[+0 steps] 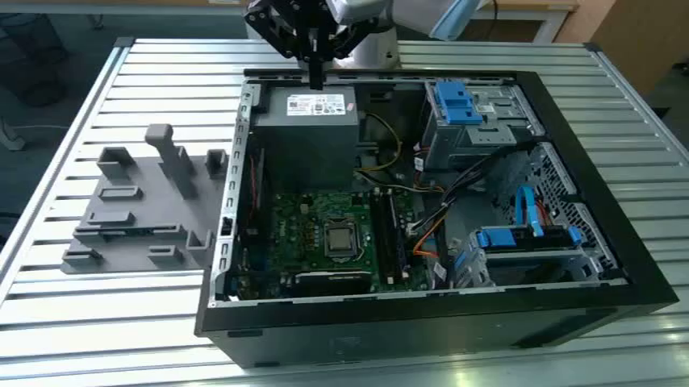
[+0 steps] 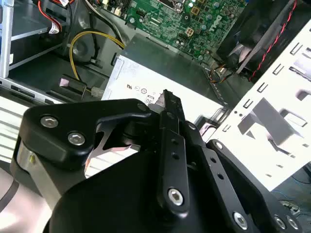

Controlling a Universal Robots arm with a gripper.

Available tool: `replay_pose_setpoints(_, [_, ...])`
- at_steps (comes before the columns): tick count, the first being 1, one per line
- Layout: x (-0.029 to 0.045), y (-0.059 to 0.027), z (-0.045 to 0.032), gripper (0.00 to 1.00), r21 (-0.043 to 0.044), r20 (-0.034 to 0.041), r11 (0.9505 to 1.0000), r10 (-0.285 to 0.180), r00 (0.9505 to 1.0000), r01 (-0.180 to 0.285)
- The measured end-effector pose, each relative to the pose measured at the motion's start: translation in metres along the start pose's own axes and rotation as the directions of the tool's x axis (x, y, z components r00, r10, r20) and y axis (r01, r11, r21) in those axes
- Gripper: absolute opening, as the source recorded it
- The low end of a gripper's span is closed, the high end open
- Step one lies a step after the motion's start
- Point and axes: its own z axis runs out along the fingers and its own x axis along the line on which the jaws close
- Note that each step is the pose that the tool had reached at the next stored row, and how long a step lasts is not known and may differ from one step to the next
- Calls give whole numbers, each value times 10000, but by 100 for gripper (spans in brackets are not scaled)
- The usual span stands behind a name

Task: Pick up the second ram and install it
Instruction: 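Reach for the second ram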

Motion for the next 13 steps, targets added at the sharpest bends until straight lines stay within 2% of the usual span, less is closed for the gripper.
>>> replay_pose_setpoints(9, [3, 0, 0, 11, 0, 0, 10000, 1, 10000, -1])
replay_pose_setpoints(13, [32, -3, -1, 11, 0, 0, 10000, 1, 10000, -1])
